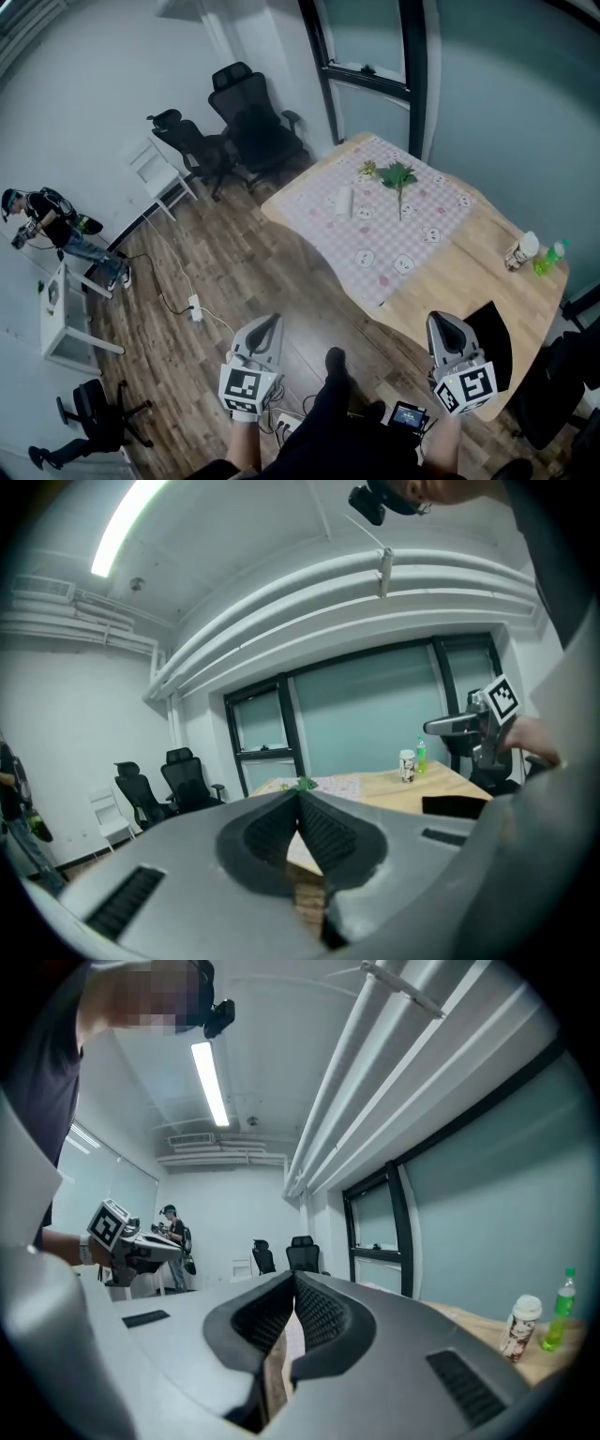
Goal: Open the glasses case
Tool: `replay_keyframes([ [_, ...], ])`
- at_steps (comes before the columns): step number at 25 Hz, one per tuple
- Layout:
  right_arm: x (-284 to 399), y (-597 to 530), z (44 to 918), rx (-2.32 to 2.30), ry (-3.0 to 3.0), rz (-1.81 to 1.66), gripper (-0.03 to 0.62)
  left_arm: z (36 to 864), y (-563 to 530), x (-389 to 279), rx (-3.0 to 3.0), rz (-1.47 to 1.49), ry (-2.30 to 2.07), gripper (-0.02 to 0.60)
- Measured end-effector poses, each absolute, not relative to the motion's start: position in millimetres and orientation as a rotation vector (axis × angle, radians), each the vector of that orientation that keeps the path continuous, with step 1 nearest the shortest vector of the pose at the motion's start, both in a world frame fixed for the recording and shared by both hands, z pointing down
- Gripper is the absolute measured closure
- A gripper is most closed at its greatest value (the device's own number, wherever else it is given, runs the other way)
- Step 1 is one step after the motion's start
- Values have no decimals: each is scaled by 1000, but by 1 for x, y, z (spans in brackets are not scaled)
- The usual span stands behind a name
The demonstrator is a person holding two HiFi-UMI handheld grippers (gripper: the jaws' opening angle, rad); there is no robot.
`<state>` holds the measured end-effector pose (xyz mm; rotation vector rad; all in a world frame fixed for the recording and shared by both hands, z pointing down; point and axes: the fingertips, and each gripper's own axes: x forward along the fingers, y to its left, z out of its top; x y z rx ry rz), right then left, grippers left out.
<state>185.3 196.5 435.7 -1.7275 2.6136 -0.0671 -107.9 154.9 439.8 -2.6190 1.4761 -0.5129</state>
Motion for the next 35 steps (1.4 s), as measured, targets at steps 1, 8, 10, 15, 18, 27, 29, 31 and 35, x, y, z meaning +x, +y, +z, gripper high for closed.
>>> replay_keyframes([
  [1,184,187,438,-1749,2623,-67,576,444,143,-110,-2639,-493,1481,580],
  [8,177,97,421,-1885,2601,-30,576,447,25,-106,-2736,-371,1412,580],
  [10,172,65,405,-1914,2576,12,576,443,-6,-100,-2774,-337,1326,580],
  [15,149,3,391,-2015,2595,96,576,438,-62,-95,-2869,-260,1157,580],
  [18,130,-23,399,-2050,2661,114,576,441,-83,-92,-2908,-246,1131,580],
  [27,147,-59,406,-1981,2665,81,576,434,-115,-77,-2844,-264,1191,580],
  [29,163,-64,408,-1974,2634,64,576,433,-121,-77,-2821,-271,1257,580],
  [31,182,-68,415,-1984,2591,25,576,434,-119,-76,-2818,-282,1304,580],
  [35,204,-76,429,-1986,2538,-49,576,430,-118,-74,-2785,-340,1314,580],
])
